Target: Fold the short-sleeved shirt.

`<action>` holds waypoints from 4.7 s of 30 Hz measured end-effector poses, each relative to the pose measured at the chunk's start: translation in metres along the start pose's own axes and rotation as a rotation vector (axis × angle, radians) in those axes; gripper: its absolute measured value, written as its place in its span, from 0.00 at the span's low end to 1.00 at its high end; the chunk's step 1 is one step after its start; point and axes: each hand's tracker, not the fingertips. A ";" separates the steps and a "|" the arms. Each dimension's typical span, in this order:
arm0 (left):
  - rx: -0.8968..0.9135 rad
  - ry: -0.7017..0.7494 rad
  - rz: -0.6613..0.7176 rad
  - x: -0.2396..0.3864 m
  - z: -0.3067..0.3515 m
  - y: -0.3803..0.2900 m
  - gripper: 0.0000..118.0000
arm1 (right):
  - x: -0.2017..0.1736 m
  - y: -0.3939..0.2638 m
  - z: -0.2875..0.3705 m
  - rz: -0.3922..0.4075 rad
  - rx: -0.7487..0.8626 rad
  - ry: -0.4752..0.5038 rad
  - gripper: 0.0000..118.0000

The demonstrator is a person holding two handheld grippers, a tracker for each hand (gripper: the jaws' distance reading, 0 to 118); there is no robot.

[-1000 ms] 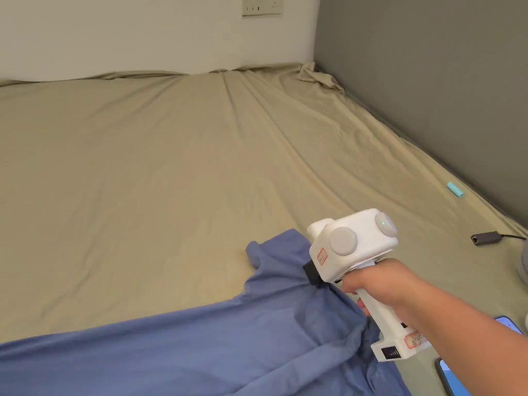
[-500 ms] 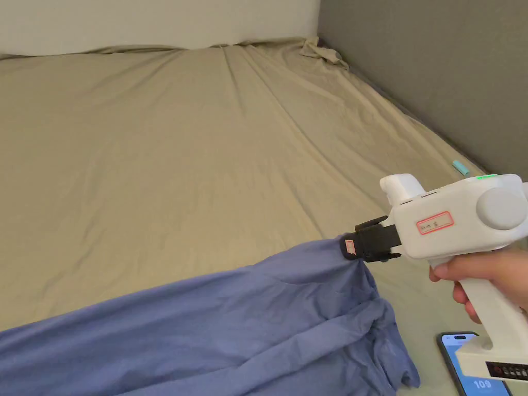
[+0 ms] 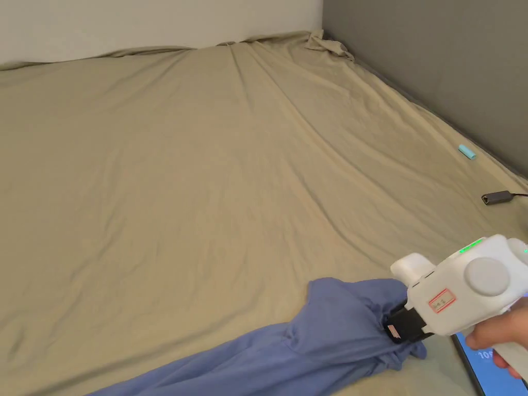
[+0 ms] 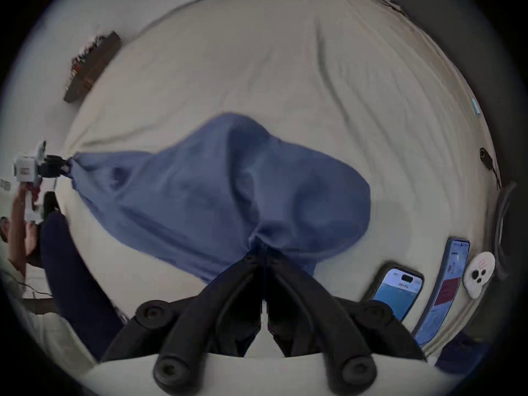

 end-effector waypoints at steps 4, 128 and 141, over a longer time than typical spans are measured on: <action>0.010 0.017 0.004 0.007 -0.019 -0.001 0.03 | -0.001 0.004 -0.009 -0.005 0.010 0.004 0.04; 0.459 -0.527 0.159 0.201 -0.052 -0.009 0.22 | -0.126 -0.042 0.084 -0.053 0.598 0.571 0.03; 0.257 -0.293 0.318 0.047 -0.064 -0.053 1.00 | -0.131 -0.034 0.076 -0.034 0.618 0.778 0.03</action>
